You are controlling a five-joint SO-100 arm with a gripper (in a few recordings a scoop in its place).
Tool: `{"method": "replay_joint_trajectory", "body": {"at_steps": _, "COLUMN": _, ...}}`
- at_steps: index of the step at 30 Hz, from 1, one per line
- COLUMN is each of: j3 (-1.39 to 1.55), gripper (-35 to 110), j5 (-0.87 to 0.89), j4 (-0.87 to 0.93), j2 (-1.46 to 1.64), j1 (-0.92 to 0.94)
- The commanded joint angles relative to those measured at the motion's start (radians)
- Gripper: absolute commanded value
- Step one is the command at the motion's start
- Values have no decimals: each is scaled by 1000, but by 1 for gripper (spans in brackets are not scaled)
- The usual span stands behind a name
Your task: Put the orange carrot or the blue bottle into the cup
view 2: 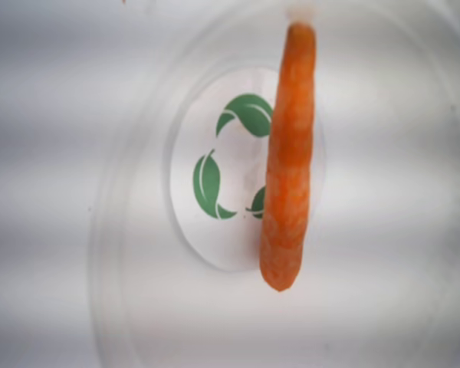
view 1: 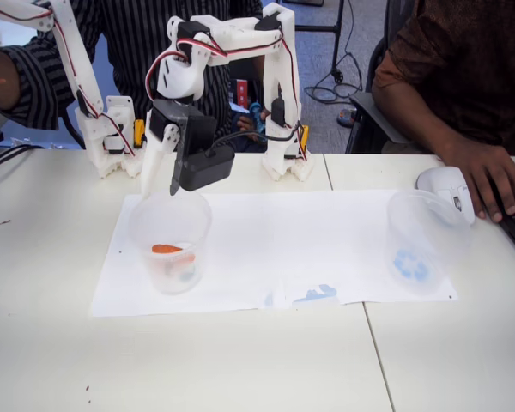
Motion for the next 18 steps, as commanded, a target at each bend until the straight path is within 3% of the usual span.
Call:
{"method": "replay_joint_trajectory", "body": {"at_steps": 1, "j3": -80, "gripper": 29, "j5": 9, "j4": -5, "j2": 74, "j1": 15}}
{"method": "replay_joint_trajectory", "body": {"at_steps": 18, "j3": -80, "gripper": 29, "j5": 12, "j4": -15, "j2": 146, "j1": 17}}
